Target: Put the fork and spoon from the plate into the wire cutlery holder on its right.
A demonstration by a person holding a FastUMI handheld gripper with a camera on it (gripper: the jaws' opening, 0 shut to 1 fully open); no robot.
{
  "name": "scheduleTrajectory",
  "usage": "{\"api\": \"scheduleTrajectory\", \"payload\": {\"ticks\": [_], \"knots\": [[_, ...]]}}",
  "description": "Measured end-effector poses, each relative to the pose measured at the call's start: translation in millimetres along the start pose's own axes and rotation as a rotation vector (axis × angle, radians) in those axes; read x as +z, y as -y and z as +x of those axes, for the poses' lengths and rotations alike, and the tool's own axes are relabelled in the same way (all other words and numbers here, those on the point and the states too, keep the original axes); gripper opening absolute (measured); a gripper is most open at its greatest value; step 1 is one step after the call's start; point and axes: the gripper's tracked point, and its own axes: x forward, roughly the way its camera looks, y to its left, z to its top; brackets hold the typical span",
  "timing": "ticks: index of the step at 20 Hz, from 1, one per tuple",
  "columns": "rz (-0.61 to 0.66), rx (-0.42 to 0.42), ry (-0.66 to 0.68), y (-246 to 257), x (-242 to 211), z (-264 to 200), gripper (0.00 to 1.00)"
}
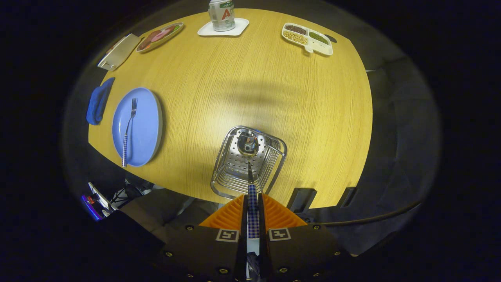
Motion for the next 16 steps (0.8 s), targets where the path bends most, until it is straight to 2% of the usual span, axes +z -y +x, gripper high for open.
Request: {"api": "scheduleTrajectory", "payload": {"ticks": [1,2,5,7,8,10,11,13,16], "knots": [[0.004,0.004,0.007,-1.1,0.1,-0.9,0.13],[0.007,0.005,0.007,-0.8,0.3,-0.8,0.21],[0.026,-0.001,0.025,0.4,-0.2,-6.1,0.22],[0.048,-0.021,0.064,3.3,1.9,-7.9,0.4],[0.053,-0.042,0.085,5.0,2.8,-6.2,0.45],[0.07,-0.076,0.124,7.2,4.1,-6.6,0.76],[0.086,-0.078,0.145,4.0,5.6,-7.4,0.76],[0.102,-0.108,0.198,-0.3,8.9,-8.9,0.97],[0.085,-0.182,0.281,-1.8,13.4,-12.3,0.97]]}}
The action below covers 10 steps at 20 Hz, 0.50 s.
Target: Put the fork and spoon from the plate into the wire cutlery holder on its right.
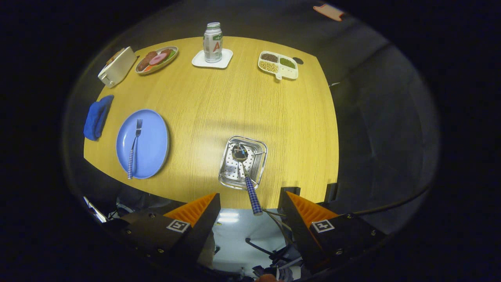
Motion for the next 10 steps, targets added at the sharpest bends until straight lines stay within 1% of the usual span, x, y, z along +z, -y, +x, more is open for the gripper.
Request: {"api": "scheduleTrajectory", "payload": {"ticks": [3,7,10], "knots": [[-0.002,0.022,0.048,-16.9,-0.7,-5.6,0.97],[0.007,0.102,0.09,-50.1,6.4,-7.2,0.97],[-0.02,0.131,0.095,-64.5,7.3,-11.1,0.98]]}}
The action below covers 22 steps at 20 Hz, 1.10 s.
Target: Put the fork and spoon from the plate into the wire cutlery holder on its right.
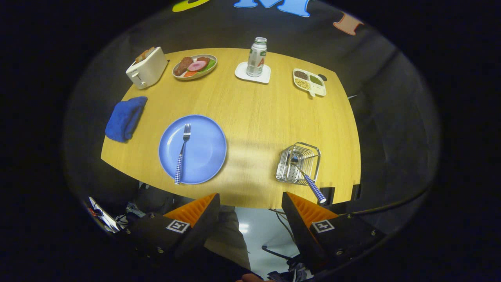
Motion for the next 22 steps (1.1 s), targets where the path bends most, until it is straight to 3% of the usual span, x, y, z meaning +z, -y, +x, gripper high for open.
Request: {"api": "scheduleTrajectory", "payload": {"ticks": [5,10,22], "knots": [[0.053,0.096,0.038,-40.3,3.0,13.9,0.97],[-0.025,0.106,0.07,-49.7,16.3,23.6,0.98],[-0.062,0.14,0.03,-72.3,15.1,41.0,0.98]]}}
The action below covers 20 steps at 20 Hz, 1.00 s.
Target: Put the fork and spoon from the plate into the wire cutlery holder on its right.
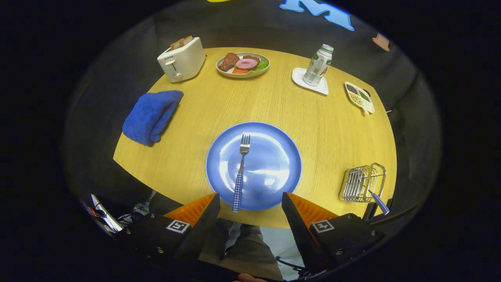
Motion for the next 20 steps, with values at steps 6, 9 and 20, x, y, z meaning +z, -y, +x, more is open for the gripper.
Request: {"api": "scheduleTrajectory", "payload": {"ticks": [6,9,20], "knots": [[0.078,0.008,-0.082,-9.0,-13.6,12.3,0.98],[0.055,0.009,-0.104,-7.0,-14.6,16.8,0.95],[-0.001,0.033,-0.234,-1.7,-27.5,21.4,0.05]]}}
